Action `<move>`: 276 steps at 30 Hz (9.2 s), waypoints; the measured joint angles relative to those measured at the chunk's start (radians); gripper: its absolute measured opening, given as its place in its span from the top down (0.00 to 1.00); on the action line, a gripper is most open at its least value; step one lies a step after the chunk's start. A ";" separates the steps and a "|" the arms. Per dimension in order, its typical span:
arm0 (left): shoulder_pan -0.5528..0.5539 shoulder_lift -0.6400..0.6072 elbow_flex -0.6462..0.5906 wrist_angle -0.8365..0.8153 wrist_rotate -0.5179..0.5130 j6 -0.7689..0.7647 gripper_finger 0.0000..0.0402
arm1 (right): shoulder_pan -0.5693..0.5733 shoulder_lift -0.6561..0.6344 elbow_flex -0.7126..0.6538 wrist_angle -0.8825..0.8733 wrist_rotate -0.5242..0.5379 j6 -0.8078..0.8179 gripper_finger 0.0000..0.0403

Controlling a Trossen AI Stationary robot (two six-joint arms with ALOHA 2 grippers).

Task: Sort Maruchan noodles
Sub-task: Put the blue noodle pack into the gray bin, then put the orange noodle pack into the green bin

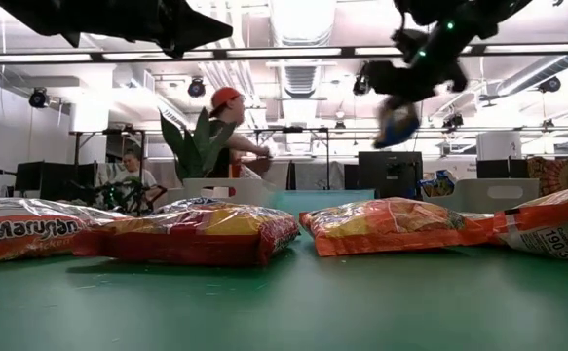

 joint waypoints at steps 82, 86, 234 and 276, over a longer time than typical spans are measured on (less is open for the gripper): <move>0.000 0.025 -0.025 0.011 0.001 -0.094 1.00 | -0.240 -0.110 -0.241 -0.030 -0.213 0.326 0.61; 0.000 0.060 -0.025 0.020 0.001 -0.094 1.00 | -0.240 -0.167 -0.241 -0.022 -0.351 0.308 0.62; -0.001 0.532 -0.019 0.444 0.158 -0.366 0.49 | 0.281 0.247 -0.161 0.368 -0.954 -0.135 0.97; -0.126 0.950 0.206 0.203 0.243 -0.256 1.00 | 0.119 0.410 -0.161 0.319 -1.183 0.394 0.11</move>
